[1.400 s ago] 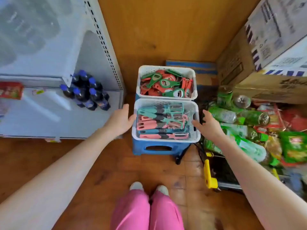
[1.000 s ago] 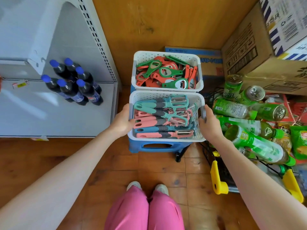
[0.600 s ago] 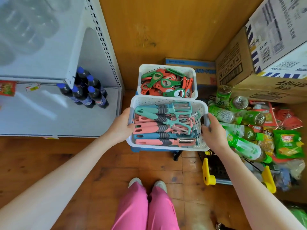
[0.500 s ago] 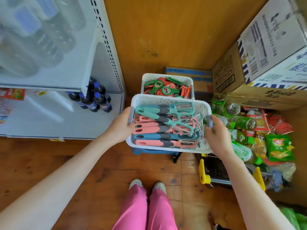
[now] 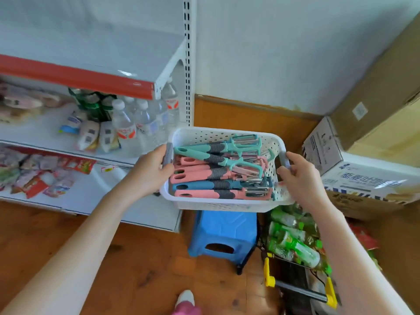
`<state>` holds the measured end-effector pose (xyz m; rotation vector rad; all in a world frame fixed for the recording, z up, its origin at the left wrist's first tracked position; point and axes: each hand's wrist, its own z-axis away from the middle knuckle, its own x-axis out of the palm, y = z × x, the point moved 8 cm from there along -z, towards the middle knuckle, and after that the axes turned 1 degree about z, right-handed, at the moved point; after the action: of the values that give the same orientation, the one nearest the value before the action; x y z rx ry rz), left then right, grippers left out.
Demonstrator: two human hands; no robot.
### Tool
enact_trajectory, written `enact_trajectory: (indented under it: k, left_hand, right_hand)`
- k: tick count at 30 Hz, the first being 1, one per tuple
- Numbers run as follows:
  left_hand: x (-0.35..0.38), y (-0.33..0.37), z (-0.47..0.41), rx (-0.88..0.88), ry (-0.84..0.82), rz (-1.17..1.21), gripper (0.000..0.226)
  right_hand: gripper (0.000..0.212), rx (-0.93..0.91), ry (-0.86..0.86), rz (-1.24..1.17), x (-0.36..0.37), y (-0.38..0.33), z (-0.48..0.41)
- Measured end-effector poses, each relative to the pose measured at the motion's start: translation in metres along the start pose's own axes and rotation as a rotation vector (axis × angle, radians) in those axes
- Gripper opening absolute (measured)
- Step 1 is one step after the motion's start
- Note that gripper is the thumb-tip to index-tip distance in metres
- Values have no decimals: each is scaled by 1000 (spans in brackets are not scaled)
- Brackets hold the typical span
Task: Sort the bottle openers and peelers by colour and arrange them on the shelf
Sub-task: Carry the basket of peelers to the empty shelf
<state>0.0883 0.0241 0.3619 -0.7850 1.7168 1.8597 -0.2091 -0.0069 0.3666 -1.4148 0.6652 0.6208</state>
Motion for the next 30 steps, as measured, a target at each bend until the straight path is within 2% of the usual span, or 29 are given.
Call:
enact_trajectory:
  k: [8,12,16,22,30]
  left_hand:
    - [-116,6,95,-35,283,-60,17]
    - [-169,-5,142,-78,390,-46,24]
    - [-224,-40,186,-169,510,-81,22]
    - [-310,-111,242,-276,648,-106,22]
    - [-439,-229,288,-412,741,-173,16]
  right_hand:
    - [25,-328,-96,-63,-4,-124,30]
    - [23,-449,-171,-96,21,-183,45]
    - [31,-548,-260,-103,62,-251,58]
    - [19,-723,-322,-110,147,-369,87]
    - [17,-905,-396,-107,277,-522,137]
